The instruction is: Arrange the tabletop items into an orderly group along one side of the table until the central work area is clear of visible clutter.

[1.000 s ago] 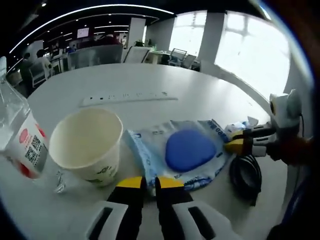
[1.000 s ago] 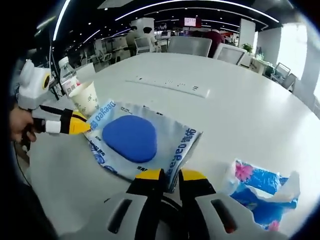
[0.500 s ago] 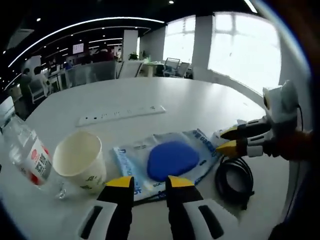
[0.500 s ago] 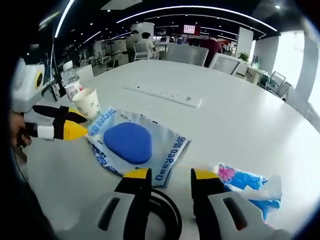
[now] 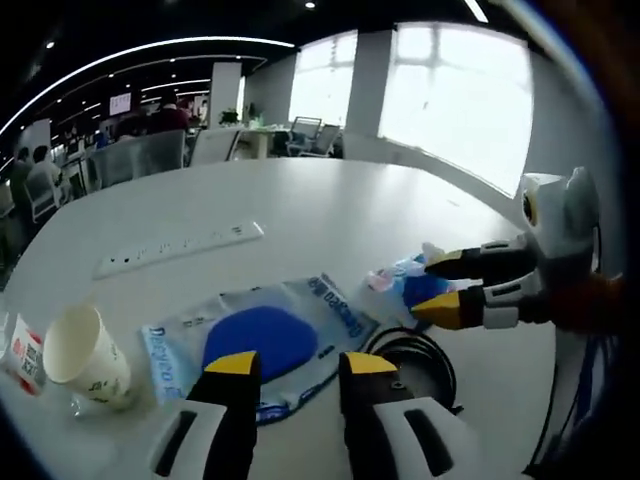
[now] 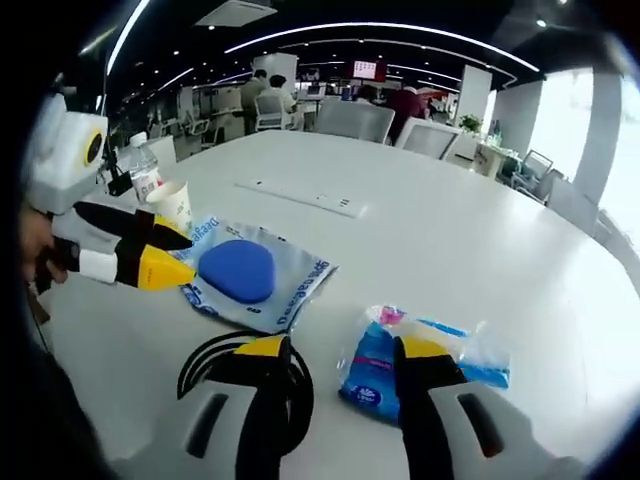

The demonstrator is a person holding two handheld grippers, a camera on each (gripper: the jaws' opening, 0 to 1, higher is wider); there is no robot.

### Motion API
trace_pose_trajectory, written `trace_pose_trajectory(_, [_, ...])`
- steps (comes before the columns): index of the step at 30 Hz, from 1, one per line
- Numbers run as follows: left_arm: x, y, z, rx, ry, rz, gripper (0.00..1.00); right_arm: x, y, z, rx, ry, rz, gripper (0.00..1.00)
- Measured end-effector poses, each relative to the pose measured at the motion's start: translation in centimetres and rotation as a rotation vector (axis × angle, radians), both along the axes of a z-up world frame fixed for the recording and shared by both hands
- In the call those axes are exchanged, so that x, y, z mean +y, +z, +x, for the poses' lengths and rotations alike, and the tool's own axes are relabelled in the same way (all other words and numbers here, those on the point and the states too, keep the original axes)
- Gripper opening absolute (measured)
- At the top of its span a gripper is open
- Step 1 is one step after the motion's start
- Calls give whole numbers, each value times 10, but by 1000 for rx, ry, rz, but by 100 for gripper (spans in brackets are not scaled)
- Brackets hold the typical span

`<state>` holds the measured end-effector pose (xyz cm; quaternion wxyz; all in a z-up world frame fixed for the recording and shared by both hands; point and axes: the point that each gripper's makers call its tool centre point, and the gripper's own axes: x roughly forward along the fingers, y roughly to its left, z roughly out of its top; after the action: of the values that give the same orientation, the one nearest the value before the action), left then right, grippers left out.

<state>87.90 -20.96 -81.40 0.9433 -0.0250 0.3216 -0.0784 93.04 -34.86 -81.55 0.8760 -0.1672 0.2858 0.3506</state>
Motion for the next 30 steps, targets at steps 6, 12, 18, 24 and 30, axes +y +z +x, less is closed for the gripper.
trace_pose_trajectory(6, [-37, 5, 11, -4, -84, -10, 30, -35, 0, 5, -14, -76, 1, 37])
trace_pose_trajectory(12, [-68, 5, 24, 0, -153, -16, 29, -65, -5, 11, 12, -137, -20, 34])
trace_pose_trajectory(18, [-89, -1, 34, 15, -195, -35, 26, -94, -13, 25, 33, -193, -44, 32])
trace_pose_trajectory(24, [-104, -5, 49, 11, -214, -75, 20, -110, -22, 35, 46, -232, -49, 25])
trace_pose_trajectory(30, [-108, -14, 57, 39, -219, -75, 17, -116, -28, 43, 47, -249, -43, 21])
